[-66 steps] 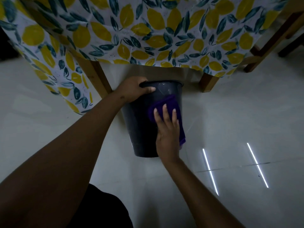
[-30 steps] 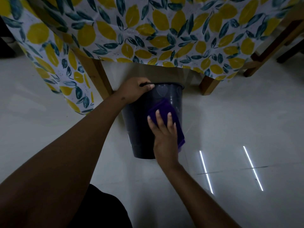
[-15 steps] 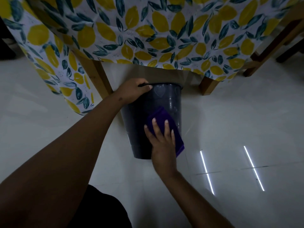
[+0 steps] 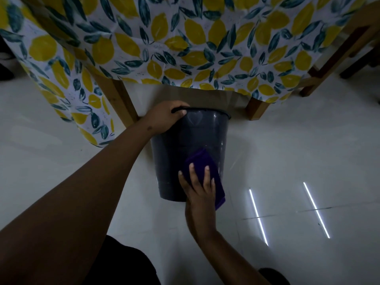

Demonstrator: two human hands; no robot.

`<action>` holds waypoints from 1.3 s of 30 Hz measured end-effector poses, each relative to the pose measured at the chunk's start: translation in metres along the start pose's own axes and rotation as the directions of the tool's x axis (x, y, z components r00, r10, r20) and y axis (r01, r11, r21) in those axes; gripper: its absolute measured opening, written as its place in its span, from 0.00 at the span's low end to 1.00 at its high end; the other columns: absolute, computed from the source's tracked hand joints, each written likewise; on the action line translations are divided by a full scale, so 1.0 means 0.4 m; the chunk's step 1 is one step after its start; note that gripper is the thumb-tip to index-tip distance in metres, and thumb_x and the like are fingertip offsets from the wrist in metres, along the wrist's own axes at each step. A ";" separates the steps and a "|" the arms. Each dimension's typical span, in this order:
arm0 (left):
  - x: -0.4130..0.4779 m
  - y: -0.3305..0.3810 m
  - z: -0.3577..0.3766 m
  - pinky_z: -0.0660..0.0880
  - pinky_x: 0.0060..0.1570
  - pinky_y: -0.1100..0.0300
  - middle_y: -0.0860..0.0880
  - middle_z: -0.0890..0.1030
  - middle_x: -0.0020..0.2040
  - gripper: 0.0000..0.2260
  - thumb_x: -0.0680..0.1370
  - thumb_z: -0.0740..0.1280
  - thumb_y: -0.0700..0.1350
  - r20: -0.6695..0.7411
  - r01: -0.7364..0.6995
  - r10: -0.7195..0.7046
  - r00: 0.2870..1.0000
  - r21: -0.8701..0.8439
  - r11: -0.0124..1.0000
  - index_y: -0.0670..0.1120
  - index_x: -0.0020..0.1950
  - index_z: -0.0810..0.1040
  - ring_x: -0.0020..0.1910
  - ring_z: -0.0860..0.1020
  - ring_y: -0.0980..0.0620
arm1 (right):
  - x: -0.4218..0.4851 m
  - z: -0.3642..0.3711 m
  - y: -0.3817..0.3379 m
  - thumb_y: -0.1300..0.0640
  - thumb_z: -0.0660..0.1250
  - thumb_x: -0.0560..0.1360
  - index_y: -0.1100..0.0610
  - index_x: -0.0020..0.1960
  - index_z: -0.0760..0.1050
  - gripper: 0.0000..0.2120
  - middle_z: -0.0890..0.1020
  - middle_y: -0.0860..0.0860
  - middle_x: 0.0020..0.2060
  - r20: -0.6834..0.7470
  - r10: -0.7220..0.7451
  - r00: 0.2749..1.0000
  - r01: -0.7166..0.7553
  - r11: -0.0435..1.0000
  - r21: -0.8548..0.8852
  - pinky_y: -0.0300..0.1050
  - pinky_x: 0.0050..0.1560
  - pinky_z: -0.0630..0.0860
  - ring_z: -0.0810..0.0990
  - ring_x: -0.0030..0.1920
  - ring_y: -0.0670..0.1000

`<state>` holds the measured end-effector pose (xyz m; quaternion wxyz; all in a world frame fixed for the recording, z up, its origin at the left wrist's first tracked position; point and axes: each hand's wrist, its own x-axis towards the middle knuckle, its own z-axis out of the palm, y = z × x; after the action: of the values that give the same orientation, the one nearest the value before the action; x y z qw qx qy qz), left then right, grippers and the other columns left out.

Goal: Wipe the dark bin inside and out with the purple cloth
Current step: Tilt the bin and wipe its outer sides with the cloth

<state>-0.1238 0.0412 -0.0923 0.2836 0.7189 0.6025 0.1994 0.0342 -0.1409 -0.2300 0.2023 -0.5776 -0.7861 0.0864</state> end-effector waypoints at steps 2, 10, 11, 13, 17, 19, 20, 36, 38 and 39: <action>0.001 0.006 0.000 0.67 0.49 0.66 0.49 0.79 0.55 0.13 0.79 0.64 0.49 0.012 0.030 -0.030 0.999 -0.081 0.996 0.45 0.60 0.77 0.53 0.76 0.54 | 0.045 -0.021 -0.007 0.66 0.72 0.66 0.45 0.76 0.58 0.45 0.55 0.49 0.77 -0.014 -0.005 1.000 0.005 1.000 0.022 0.65 0.69 0.56 0.49 0.76 0.62; -0.014 -0.027 -0.007 0.69 0.40 0.59 0.49 0.79 0.41 0.10 0.73 0.72 0.51 -0.038 0.117 -0.130 0.991 -0.231 0.966 0.46 0.45 0.79 0.40 0.76 0.54 | 0.234 -0.102 0.062 0.60 0.51 0.83 0.41 0.76 0.54 0.25 0.49 0.41 0.77 0.026 0.345 0.938 -0.300 0.775 0.557 0.57 0.74 0.59 0.44 0.78 0.48; -0.017 -0.030 -0.008 0.69 0.40 0.59 0.49 0.79 0.41 0.09 0.73 0.72 0.51 -0.037 0.126 -0.140 0.989 -0.252 0.960 0.46 0.45 0.79 0.40 0.76 0.54 | 0.220 -0.100 0.059 0.60 0.52 0.83 0.42 0.76 0.54 0.25 0.49 0.41 0.77 0.029 0.365 0.930 -0.316 0.761 0.567 0.57 0.74 0.59 0.44 0.78 0.48; -0.023 -0.033 -0.005 0.69 0.39 0.60 0.49 0.79 0.40 0.09 0.73 0.72 0.50 -0.035 0.136 -0.151 0.988 -0.275 0.952 0.45 0.45 0.80 0.39 0.75 0.55 | 0.156 -0.086 0.034 0.60 0.53 0.82 0.41 0.77 0.52 0.27 0.49 0.42 0.78 -0.005 0.309 0.951 -0.273 0.847 0.456 0.62 0.73 0.59 0.44 0.78 0.50; -0.021 -0.031 -0.001 0.70 0.41 0.60 0.50 0.78 0.39 0.08 0.73 0.71 0.49 -0.032 0.150 -0.170 0.985 -0.333 0.931 0.45 0.46 0.80 0.40 0.75 0.55 | 0.021 -0.020 -0.018 0.65 0.70 0.70 0.43 0.75 0.57 0.41 0.54 0.47 0.78 -0.020 0.013 1.000 -0.012 0.997 0.082 0.65 0.69 0.53 0.48 0.77 0.59; -0.017 -0.020 0.004 0.70 0.41 0.61 0.51 0.78 0.39 0.07 0.74 0.71 0.48 0.000 0.156 -0.167 0.986 -0.346 0.925 0.45 0.46 0.80 0.39 0.75 0.56 | 0.035 -0.019 -0.031 0.65 0.73 0.68 0.43 0.74 0.61 0.41 0.56 0.46 0.77 -0.016 -0.014 1.000 0.015 0.998 0.061 0.64 0.69 0.53 0.50 0.77 0.60; -0.015 -0.013 0.007 0.70 0.41 0.61 0.50 0.78 0.39 0.08 0.74 0.71 0.48 0.008 0.153 -0.160 0.987 -0.349 0.925 0.44 0.47 0.79 0.40 0.75 0.55 | 0.060 -0.028 -0.033 0.65 0.71 0.69 0.43 0.74 0.61 0.39 0.56 0.46 0.77 -0.032 -0.013 0.999 0.015 0.998 0.067 0.63 0.70 0.55 0.50 0.77 0.59; 0.005 -0.035 0.024 0.72 0.40 0.69 0.48 0.79 0.44 0.11 0.75 0.70 0.46 -0.026 0.187 -0.222 0.975 -0.451 0.873 0.41 0.52 0.79 0.41 0.76 0.57 | 0.043 -0.044 0.005 0.60 0.71 0.72 0.41 0.72 0.67 0.32 0.56 0.46 0.78 0.031 -0.017 0.999 0.016 1.000 0.022 0.65 0.61 0.71 0.53 0.76 0.59; 0.004 -0.034 0.020 0.72 0.38 0.71 0.48 0.79 0.44 0.12 0.75 0.70 0.47 -0.004 0.184 -0.206 0.978 -0.436 0.881 0.41 0.53 0.79 0.41 0.75 0.57 | 0.067 -0.054 0.004 0.60 0.72 0.71 0.41 0.71 0.68 0.32 0.57 0.46 0.77 0.029 -0.068 0.997 0.068 0.998 0.011 0.65 0.60 0.72 0.54 0.76 0.59; 0.003 -0.035 0.018 0.72 0.40 0.69 0.48 0.79 0.45 0.12 0.75 0.70 0.47 0.006 0.190 -0.208 0.978 -0.437 0.879 0.41 0.53 0.79 0.42 0.76 0.56 | 0.092 -0.062 0.007 0.60 0.70 0.72 0.41 0.71 0.67 0.31 0.57 0.46 0.77 0.015 -0.084 0.996 0.084 0.996 0.018 0.65 0.60 0.71 0.54 0.76 0.59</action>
<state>-0.1297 0.0428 -0.1071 0.4434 0.5675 0.6190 0.3135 0.0379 -0.1079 -0.2004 0.2045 -0.5416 -0.8105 0.0893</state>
